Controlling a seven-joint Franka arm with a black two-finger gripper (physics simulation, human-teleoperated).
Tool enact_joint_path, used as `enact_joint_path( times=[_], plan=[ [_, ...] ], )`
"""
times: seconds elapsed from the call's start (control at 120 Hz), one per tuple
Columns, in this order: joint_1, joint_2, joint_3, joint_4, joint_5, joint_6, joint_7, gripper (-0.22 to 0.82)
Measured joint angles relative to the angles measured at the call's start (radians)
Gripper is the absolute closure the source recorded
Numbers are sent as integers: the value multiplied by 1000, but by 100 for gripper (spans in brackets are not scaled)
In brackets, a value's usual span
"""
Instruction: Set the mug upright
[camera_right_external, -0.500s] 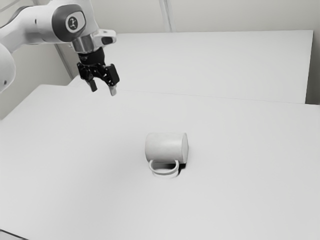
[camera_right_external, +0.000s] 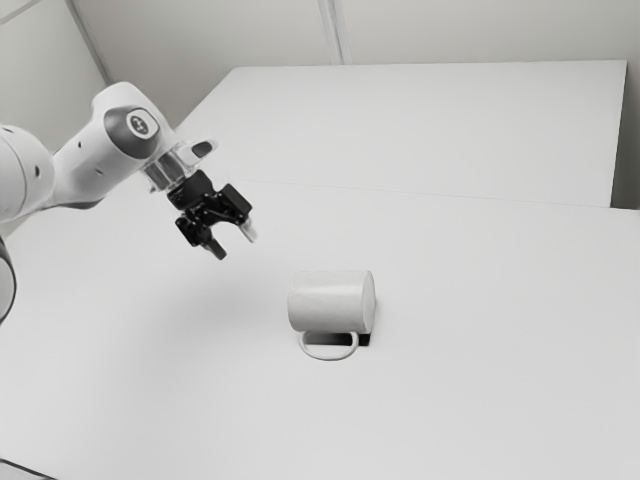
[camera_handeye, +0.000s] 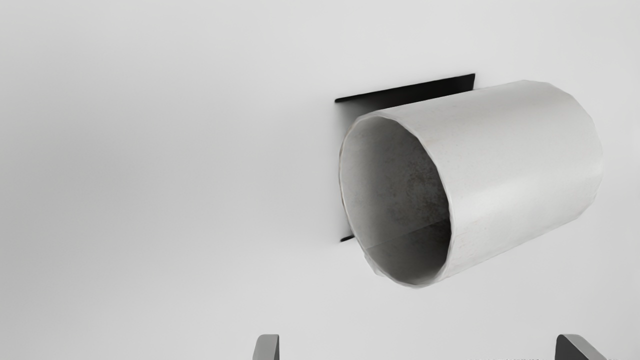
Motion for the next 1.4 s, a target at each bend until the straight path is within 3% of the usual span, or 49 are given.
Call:
enact_joint_path(
  times=[0.175,0.567,0.875,1.4],
  plan=[
    [0,-43,1,-123,-118,54,62,0],
    [-4,5,-9,-145,-237,103,170,0],
    [-7,-47,-100,-250,-334,183,222,1],
    [-6,5,-147,-254,-418,246,264,2]
  ],
)
